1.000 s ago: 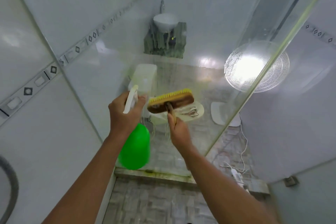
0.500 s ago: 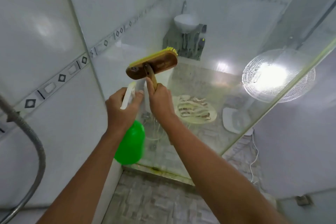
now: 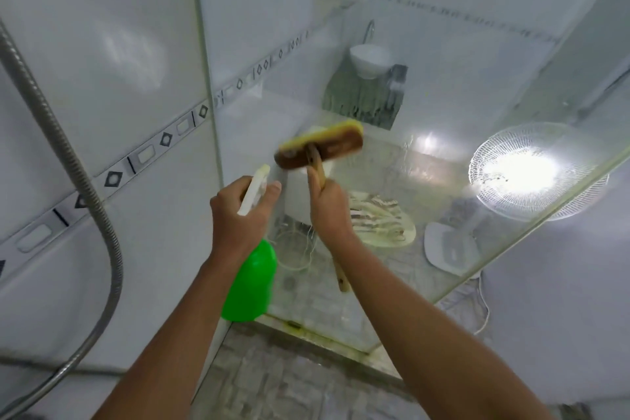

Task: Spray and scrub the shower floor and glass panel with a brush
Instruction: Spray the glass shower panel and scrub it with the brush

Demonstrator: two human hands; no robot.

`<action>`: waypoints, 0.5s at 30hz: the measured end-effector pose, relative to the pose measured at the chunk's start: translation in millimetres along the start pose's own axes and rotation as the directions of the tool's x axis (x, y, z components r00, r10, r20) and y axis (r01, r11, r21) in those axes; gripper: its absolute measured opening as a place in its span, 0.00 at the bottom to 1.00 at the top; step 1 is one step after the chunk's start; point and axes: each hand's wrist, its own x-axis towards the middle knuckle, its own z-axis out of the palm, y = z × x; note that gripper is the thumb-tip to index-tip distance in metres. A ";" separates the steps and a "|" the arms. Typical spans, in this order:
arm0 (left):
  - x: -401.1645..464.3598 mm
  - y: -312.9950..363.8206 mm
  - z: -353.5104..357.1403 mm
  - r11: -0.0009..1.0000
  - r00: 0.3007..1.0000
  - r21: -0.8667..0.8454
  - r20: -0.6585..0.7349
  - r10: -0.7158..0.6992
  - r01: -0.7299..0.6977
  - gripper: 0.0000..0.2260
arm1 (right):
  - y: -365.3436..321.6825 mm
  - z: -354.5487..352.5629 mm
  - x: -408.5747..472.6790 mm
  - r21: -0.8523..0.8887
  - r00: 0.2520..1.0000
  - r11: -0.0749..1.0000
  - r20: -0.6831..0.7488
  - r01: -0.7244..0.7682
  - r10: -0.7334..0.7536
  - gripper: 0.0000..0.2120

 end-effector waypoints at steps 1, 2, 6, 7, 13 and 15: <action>0.9 2.1 0.2 1.000 1.000 0.001 -0.003 0.000 0.000 0.13 | -23.2 -6.7 10.4 0.022 0.999 0.999 -0.023 0.037 -0.036 0.29; 1.8 3.9 0.4 1.000 1.000 0.005 -0.006 0.001 -0.001 0.12 | -41.7 -12.5 18.6 0.036 0.997 0.997 -0.043 0.072 -0.071 0.28; 1.5 11.5 3.7 1.000 1.000 -0.003 0.014 0.022 -0.022 0.11 | -38.7 -15.6 13.4 0.010 0.997 0.997 -0.032 0.070 -0.070 0.28; 0.6 12.8 4.3 0.999 0.999 -0.011 0.025 0.031 -0.031 0.10 | -20.6 -11.8 5.1 -0.006 0.999 0.999 -0.016 0.033 -0.033 0.27; 1.4 16.1 4.6 0.999 0.997 -0.022 0.078 0.024 -0.023 0.13 | 78.0 -6.1 -45.5 0.045 0.991 0.991 -0.040 -0.123 0.124 0.27; 0.3 21.4 10.2 0.999 0.995 -0.047 0.095 0.008 -0.003 0.13 | 77.3 -15.7 -45.1 0.041 0.992 0.993 -0.063 -0.109 0.112 0.29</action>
